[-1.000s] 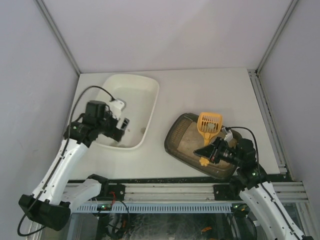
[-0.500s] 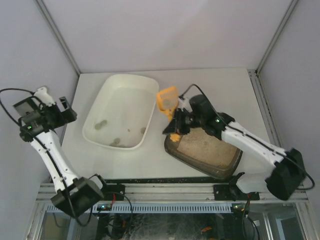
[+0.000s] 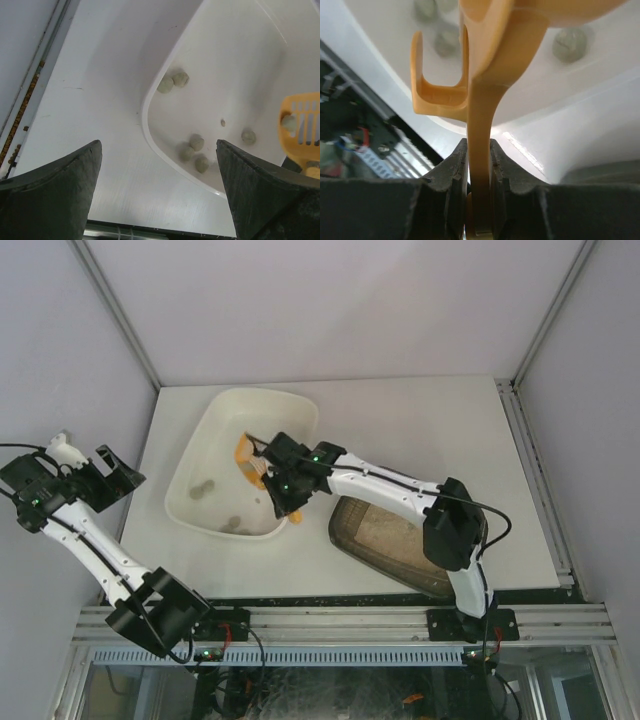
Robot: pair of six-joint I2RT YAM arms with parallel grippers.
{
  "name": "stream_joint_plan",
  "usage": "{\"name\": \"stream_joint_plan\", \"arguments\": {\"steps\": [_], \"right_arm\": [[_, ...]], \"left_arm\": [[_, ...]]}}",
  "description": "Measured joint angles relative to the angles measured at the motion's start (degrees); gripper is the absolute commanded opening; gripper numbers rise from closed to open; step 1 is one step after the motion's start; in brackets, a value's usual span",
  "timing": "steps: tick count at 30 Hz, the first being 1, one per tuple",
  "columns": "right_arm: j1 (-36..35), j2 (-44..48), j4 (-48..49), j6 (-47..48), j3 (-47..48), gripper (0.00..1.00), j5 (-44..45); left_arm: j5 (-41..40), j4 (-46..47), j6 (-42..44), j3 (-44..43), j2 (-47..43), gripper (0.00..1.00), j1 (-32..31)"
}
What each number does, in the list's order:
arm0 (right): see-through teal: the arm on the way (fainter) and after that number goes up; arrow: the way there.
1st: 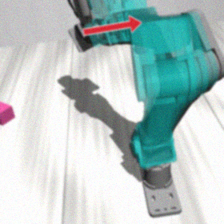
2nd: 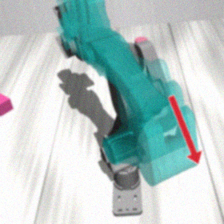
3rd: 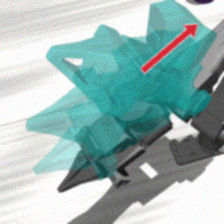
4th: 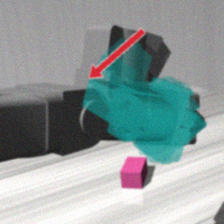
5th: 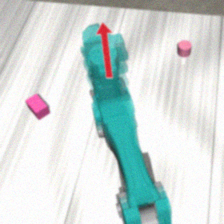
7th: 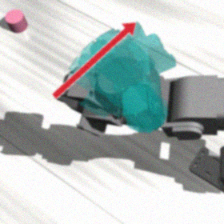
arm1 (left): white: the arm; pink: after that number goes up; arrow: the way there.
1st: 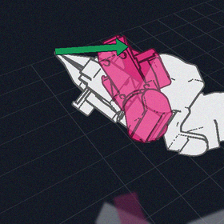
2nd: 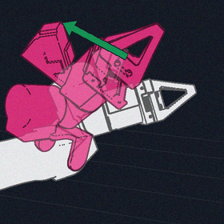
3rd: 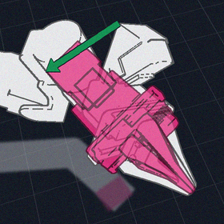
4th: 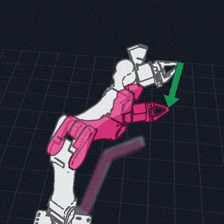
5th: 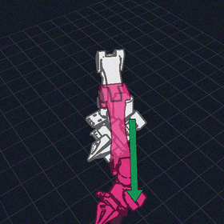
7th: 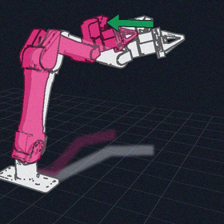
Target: Clean the litter box
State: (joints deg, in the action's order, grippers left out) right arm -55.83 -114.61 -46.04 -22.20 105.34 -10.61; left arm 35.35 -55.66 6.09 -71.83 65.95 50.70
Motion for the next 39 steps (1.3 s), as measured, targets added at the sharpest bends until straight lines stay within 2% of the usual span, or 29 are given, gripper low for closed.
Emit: {"name": "stream_joint_plan", "arguments": {"steps": [8,15,24,28,31,36,39], "right_arm": [[-7.28,-4.13,-11.37,7.1,6.16,0.0,17.86],[-13.97,-6.75,-16.61,12.98,10.97,0.0,34.27],[-17.94,-8.48,-18.75,16.41,11.3,0.0,45.81],[-17.25,-8.02,-17.4,16.7,10.6,0.0,46.38],[-15.32,-2.99,-13.07,16.59,3.37,0.0,42.91],[-6.32,15.96,-7.32,14.1,-14.64,0.0,29.81],[0.04,27.76,-5.66,11.5,-21.46,0.0,23.17]], "left_arm": [[-1.62,0.35,-0.15,0.24,-0.07,1.0,-0.74],[-8.2,2.4,-0.63,2.75,-4.02,1.0,-7.06],[-11.43,3.1,-1.05,2.75,-0.66,1.0,-8.72],[-12.68,2.82,-1.18,2.71,0.44,1.0,-11.65],[-14.25,3.41,-1.62,2.4,0.37,1.0,-16.72],[-22.47,4.04,-3.28,0.24,0.9,1.0,-30.21],[-26.4,2.69,-4.85,-4.5,3.45,1.0,-36.89]]}}
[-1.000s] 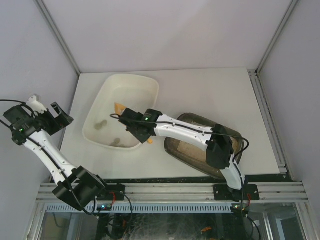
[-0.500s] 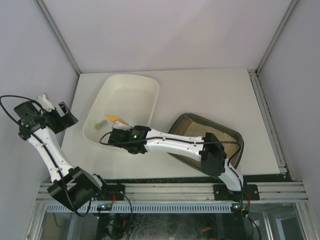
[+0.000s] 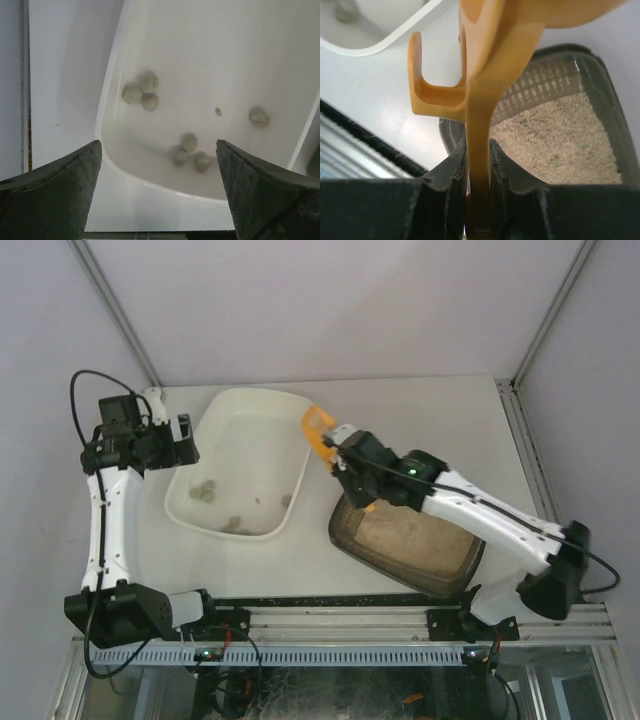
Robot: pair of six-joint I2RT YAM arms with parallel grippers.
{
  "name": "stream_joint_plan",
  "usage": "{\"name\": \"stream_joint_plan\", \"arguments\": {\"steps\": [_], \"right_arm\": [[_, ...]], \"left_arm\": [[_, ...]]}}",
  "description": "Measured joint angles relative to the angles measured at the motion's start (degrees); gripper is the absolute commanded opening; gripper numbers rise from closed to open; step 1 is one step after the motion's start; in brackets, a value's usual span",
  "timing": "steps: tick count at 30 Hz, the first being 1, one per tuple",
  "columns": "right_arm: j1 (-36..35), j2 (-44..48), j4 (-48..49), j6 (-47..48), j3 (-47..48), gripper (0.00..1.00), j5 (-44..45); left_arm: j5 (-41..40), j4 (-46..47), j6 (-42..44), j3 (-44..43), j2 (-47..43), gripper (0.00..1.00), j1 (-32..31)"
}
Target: Clean the litter box
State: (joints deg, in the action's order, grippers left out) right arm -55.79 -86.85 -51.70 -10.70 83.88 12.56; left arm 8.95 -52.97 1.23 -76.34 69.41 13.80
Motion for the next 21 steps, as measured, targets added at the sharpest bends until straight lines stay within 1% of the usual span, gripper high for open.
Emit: {"name": "stream_joint_plan", "arguments": {"steps": [1,4,7,10,12,14,16,21], "right_arm": [[1.86,3.76,0.11,-1.25,-1.79,0.0,-2.38],[4.83,9.94,-1.36,-4.07,-4.42,0.0,-6.8],[7.54,12.5,-4.26,-6.43,-6.05,0.0,-8.87],[11.72,14.51,-7.32,-8.96,-8.11,0.0,-11.04],[14.95,15.39,-9.38,-11.04,-8.52,0.0,-11.34],[17.59,16.04,-11.02,-13.31,-8.52,0.0,-11.1],[18.8,16.44,-12.66,-15.32,-8.52,0.0,-10.34],[18.88,16.52,-20.09,-19.19,-8.55,0.0,-9.42]], "left_arm": [[-0.96,-0.81,-0.2,-2.19,1.38,1.0,-1.73],[-6.27,-1.66,-0.07,-6.21,4.76,1.0,-5.88],[-9.14,-2.8,-0.22,-7.37,6.27,1.0,-10.27],[-11.87,-3.93,-0.13,-12.15,9.57,1.0,-20.39],[-11.67,-2.43,-0.15,-15.45,12.61,1.0,-26.36],[-10.47,0.83,-0.17,-16.15,15.12,1.0,-31.04],[-9.35,4.15,-0.17,-15.32,16.79,1.0,-33.7],[-4.35,13.57,-2.23,-11.23,20.72,1.0,-39.39]]}}
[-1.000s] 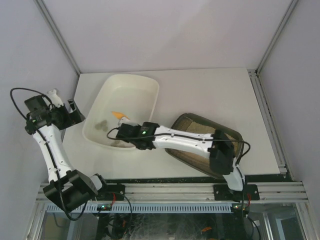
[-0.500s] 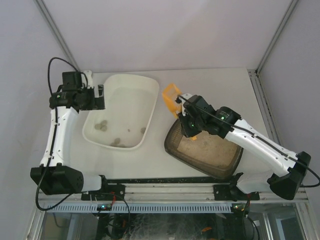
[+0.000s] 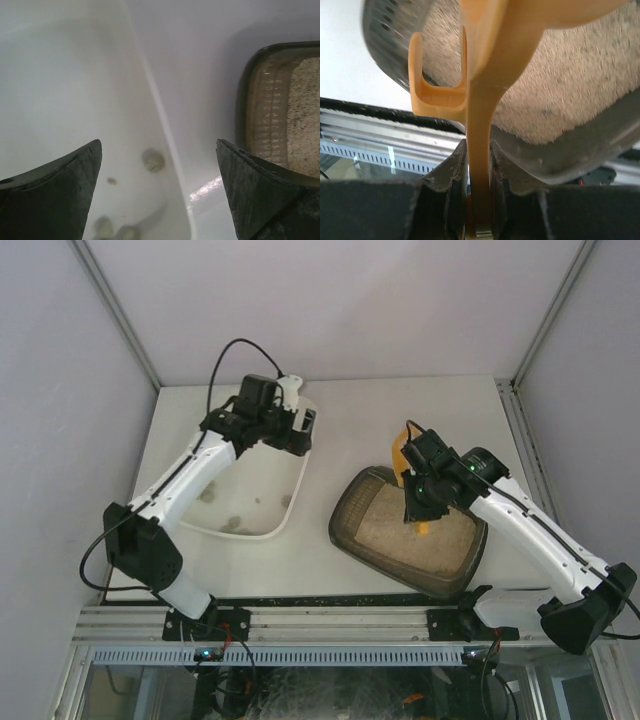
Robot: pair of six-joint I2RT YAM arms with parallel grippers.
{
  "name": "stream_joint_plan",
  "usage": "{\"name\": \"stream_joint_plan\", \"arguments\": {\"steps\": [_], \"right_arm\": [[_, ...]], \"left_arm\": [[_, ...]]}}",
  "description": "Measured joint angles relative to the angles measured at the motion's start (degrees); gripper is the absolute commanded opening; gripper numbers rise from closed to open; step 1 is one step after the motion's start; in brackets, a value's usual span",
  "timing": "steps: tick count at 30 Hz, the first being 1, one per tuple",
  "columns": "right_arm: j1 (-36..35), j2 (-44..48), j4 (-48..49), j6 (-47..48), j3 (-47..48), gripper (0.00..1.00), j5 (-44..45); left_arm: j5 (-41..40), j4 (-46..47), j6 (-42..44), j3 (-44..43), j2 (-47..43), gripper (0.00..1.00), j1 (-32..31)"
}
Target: Clean the litter box
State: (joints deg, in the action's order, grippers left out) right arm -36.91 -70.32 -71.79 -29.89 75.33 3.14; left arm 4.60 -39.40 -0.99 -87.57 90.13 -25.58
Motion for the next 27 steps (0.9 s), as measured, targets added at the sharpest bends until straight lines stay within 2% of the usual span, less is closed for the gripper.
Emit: {"name": "stream_joint_plan", "arguments": {"steps": [5,9,16,21,27], "right_arm": [[-0.46,2.34,-8.09,-3.5,-3.17,0.0,-0.52],[-0.46,5.95,-13.0,-5.07,-4.92,0.0,-2.62],[1.03,6.38,-14.53,-7.02,-4.92,0.0,-5.51],[1.99,2.89,-11.69,-7.04,-4.92,0.0,-6.16],[6.34,2.71,-8.28,-6.91,-4.92,0.0,-7.26]], "left_arm": [[2.93,5.05,-4.59,3.23,3.98,1.0,-4.7],[3.08,5.88,-10.29,3.65,6.23,1.0,-5.16],[3.17,8.74,-17.81,3.58,8.04,1.0,-5.62],[7.1,11.39,-16.0,3.67,8.24,1.0,-7.56],[8.9,11.02,-8.11,3.67,8.87,1.0,-11.93]]}}
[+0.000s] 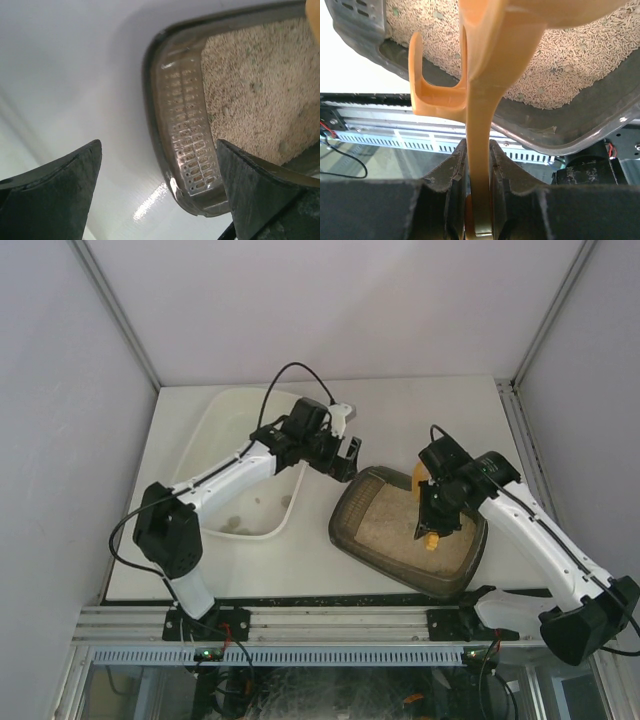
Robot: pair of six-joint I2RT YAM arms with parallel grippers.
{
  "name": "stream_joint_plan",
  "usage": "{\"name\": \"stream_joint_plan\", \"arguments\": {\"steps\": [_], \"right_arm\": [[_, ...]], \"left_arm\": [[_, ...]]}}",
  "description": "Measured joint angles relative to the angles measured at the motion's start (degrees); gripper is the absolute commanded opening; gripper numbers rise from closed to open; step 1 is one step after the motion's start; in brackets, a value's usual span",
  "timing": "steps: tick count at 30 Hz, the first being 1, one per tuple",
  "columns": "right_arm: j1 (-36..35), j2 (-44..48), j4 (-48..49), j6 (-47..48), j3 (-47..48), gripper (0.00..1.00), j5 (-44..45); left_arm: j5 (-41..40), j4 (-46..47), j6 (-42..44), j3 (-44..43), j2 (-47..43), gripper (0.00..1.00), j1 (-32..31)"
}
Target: Clean the litter box
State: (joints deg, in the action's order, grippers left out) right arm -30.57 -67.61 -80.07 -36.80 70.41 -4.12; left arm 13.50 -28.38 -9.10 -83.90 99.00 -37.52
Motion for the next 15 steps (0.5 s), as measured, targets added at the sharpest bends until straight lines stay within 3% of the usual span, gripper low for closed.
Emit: {"name": "stream_joint_plan", "arguments": {"steps": [6,15], "right_arm": [[2.71,2.89,0.92,-0.02,0.0,0.0,-0.46],[7.52,13.35,-0.7,0.9,0.0,0.0,-0.57]], "left_arm": [[-1.42,-3.34,3.76,-0.33,2.89,1.0,-6.16],[-4.13,-6.38,2.58,-5.81,9.99,1.0,-13.75]]}}
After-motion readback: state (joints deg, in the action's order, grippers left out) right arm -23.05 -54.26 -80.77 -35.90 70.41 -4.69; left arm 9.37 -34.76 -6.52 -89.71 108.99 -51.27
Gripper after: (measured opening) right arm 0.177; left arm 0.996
